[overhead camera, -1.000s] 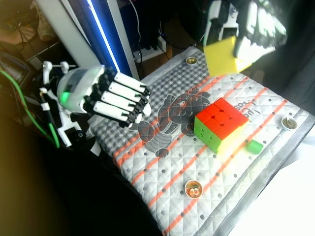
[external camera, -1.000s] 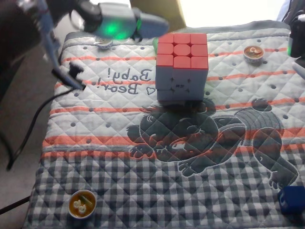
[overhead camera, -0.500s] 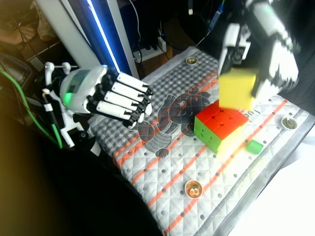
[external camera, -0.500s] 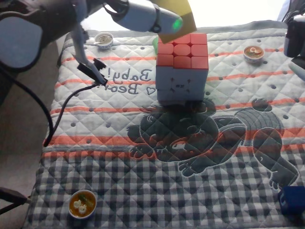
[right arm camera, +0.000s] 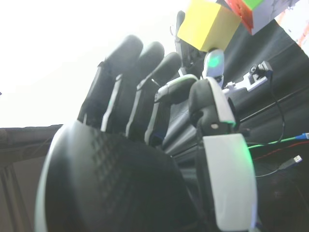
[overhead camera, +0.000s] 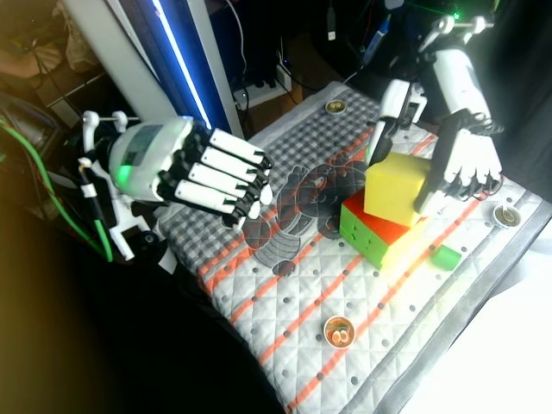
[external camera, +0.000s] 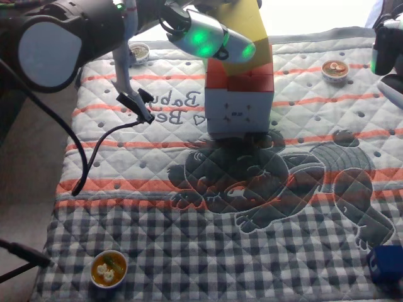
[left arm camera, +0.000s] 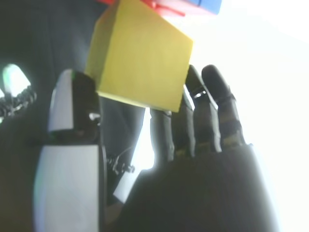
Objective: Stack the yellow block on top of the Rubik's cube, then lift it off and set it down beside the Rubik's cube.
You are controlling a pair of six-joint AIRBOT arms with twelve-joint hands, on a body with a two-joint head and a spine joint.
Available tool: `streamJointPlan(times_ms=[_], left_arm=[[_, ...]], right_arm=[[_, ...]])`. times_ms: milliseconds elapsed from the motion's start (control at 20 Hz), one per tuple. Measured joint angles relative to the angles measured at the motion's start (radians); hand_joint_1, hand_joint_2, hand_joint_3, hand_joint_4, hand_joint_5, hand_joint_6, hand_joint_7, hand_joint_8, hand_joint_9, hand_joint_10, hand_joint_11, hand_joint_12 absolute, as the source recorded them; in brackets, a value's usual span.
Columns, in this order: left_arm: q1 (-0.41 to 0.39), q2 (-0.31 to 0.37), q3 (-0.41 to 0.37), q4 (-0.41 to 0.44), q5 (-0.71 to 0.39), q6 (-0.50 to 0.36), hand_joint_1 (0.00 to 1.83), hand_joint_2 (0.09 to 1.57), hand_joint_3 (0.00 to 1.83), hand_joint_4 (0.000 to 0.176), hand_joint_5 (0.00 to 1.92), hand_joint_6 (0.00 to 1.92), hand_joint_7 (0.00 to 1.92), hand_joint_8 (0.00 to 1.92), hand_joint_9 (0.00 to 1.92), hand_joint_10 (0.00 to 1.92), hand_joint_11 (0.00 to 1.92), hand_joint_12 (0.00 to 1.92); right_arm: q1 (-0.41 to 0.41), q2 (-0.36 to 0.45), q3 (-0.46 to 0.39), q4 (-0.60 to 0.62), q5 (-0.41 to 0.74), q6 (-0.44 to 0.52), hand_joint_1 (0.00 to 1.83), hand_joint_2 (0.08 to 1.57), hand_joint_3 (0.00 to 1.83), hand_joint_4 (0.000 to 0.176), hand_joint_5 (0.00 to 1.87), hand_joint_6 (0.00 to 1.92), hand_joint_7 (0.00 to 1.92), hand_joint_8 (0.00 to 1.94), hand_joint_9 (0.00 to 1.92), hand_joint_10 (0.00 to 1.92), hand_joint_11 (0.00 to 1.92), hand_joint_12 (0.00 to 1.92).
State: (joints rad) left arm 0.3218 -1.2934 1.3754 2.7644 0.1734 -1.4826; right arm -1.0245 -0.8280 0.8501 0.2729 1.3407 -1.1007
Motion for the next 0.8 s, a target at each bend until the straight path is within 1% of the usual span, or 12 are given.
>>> streamJointPlan(times_ms=[50,100,150,250,300,350,400,450,550,650,750,800], left_arm=[[0.0,-0.001,0.0,0.005,-0.004,-0.002,0.92,1.2,0.0,0.0,0.63,0.76,0.56,0.04,0.16,0.5,0.0,1.26],[0.0,-0.005,0.002,0.004,-0.006,-0.003,0.92,1.2,0.0,0.0,0.63,0.76,0.56,0.04,0.16,0.5,0.0,1.26],[0.0,-0.009,0.006,0.005,-0.008,-0.003,0.87,1.17,0.0,0.0,0.61,0.4,0.5,0.01,0.12,0.45,0.0,1.2],[0.0,-0.01,0.008,0.01,-0.019,0.001,0.81,1.1,0.0,0.0,0.53,0.08,0.35,0.0,0.04,0.43,0.0,1.18],[0.0,-0.01,0.008,0.011,-0.025,0.001,0.76,1.05,0.0,0.037,0.4,0.0,0.31,0.0,0.0,0.52,0.0,1.32],[0.0,-0.01,0.008,0.011,-0.031,0.001,0.76,1.05,0.0,0.037,0.4,0.0,0.31,0.0,0.0,0.52,0.0,1.32],[0.0,-0.01,0.01,0.011,-0.037,0.001,0.75,1.02,0.0,0.079,0.35,0.0,0.29,0.0,0.0,0.5,0.0,1.26],[0.0,-0.01,0.01,0.013,-0.038,0.002,0.75,1.02,0.0,0.079,0.35,0.0,0.29,0.0,0.0,0.5,0.0,1.26],[0.0,-0.01,0.01,0.013,-0.038,0.002,0.76,1.0,0.0,0.106,0.27,0.0,0.26,0.0,0.0,0.39,0.0,0.84],[0.0,-0.01,0.01,0.014,-0.038,0.002,0.71,1.0,0.0,0.167,0.2,0.0,0.25,0.0,0.0,0.41,0.0,1.08],[0.0,-0.01,0.01,0.011,-0.038,0.002,0.7,1.02,0.0,0.176,0.16,0.0,0.32,0.02,0.0,0.66,0.0,1.53],[0.0,-0.01,0.01,0.009,-0.037,0.002,0.69,1.03,0.0,0.176,0.13,0.0,0.33,0.02,0.0,0.71,0.0,1.54]], right_arm=[[0.0,-0.001,0.002,-0.002,0.0,0.001,0.99,1.3,0.0,0.0,0.65,1.49,0.67,1.08,0.58,1.38,0.49,1.81],[0.0,-0.001,0.002,-0.001,0.0,0.001,0.99,1.3,0.0,0.0,0.65,1.49,0.67,1.08,0.58,1.38,0.49,1.81],[0.0,-0.001,0.002,0.0,-0.001,0.001,1.0,1.31,0.0,0.0,0.64,1.5,0.68,1.09,0.59,1.38,0.5,1.79],[0.0,-0.002,0.002,0.0,-0.001,0.001,0.99,1.31,0.0,0.0,0.64,1.5,0.69,1.09,0.61,1.39,0.5,1.8],[0.0,-0.002,0.003,0.0,-0.002,0.001,1.01,1.31,0.0,0.0,0.63,1.51,0.68,1.12,0.61,1.39,0.52,1.77],[0.0,-0.002,0.002,-0.001,-0.002,0.001,1.01,1.31,0.0,0.0,0.63,1.51,0.68,1.12,0.61,1.39,0.52,1.77],[0.0,-0.002,0.002,-0.002,-0.003,0.002,1.0,1.31,0.0,0.0,0.64,1.5,0.67,1.14,0.6,1.39,0.51,1.78],[0.0,-0.002,0.002,-0.001,-0.003,0.002,1.0,1.31,0.0,0.0,0.64,1.5,0.67,1.14,0.6,1.39,0.51,1.78],[0.0,-0.002,0.003,0.0,-0.004,0.002,1.02,1.31,0.0,0.0,0.63,1.51,0.67,1.17,0.6,1.41,0.5,1.78],[0.0,-0.003,0.005,-0.002,-0.003,0.002,1.02,1.31,0.0,0.0,0.63,1.52,0.67,1.16,0.61,1.39,0.5,1.76],[0.0,-0.003,0.005,-0.001,-0.007,0.002,1.02,1.31,0.0,0.0,0.63,1.51,0.69,1.17,0.64,1.43,0.53,1.81],[0.0,-0.003,0.005,-0.002,-0.007,0.002,1.02,1.31,0.0,0.0,0.63,1.51,0.68,1.16,0.62,1.43,0.52,1.8]])
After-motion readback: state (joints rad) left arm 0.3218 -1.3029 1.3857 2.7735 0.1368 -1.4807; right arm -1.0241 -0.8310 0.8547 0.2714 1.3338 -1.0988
